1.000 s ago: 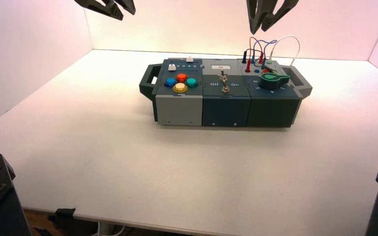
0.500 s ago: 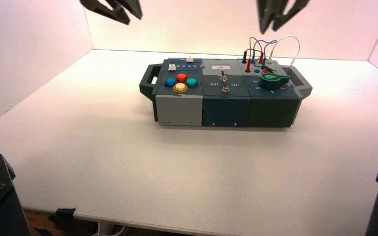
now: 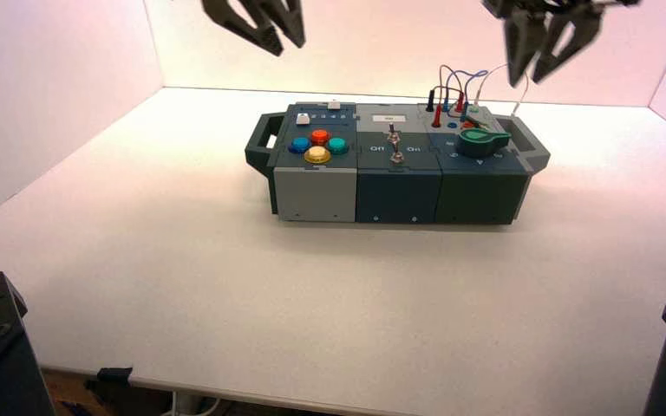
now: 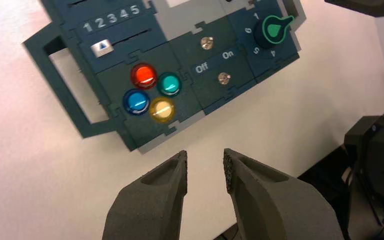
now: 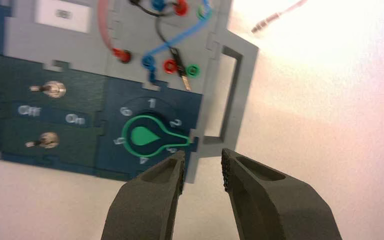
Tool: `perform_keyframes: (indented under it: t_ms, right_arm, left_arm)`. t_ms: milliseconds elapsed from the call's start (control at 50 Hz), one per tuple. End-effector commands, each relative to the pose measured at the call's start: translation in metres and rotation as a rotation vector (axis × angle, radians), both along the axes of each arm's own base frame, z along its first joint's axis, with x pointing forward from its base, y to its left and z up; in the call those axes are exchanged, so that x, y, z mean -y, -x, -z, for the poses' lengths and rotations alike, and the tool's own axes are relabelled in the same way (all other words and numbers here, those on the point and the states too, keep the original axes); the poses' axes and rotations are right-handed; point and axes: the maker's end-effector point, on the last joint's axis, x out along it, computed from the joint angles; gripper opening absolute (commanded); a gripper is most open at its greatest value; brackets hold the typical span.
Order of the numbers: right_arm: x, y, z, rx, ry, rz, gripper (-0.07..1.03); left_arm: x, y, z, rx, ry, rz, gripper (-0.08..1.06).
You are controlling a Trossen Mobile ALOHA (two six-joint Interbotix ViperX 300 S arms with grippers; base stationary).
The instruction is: Flip the bottom switch on with the left gripper.
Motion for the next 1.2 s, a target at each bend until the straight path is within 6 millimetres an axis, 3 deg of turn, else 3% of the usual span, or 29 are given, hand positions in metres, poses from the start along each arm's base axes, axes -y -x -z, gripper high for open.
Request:
perform_keyframes:
  t_ms: [20, 420, 640, 920, 1200]
  right_arm:
    - [0.008, -0.004, 0.005, 0.008, -0.009, 0.038, 0.41]
    - [0.029, -0.017, 0.037, -0.05, 0.01, 0.08, 0.42]
    - [0.03, -0.026, 0.054, -0.091, 0.021, 0.074, 0.42]
    - [0.031, -0.038, 0.068, -0.113, 0.027, 0.077, 0.43]
    - [0.047, -0.039, 0.076, -0.129, 0.03, 0.116, 0.46]
  left_arm:
    - [0.01, -0.008, -0.015, 0.038, 0.021, 0.026, 0.41]
    - [0.034, -0.014, -0.004, -0.004, 0.01, 0.075, 0.41]
    - [0.043, -0.022, -0.002, -0.013, 0.015, 0.074, 0.41]
    - [0.049, -0.015, 0.0, -0.03, 0.011, 0.096, 0.41]
    - [0.054, -0.011, 0.002, -0.038, 0.01, 0.111, 0.41]
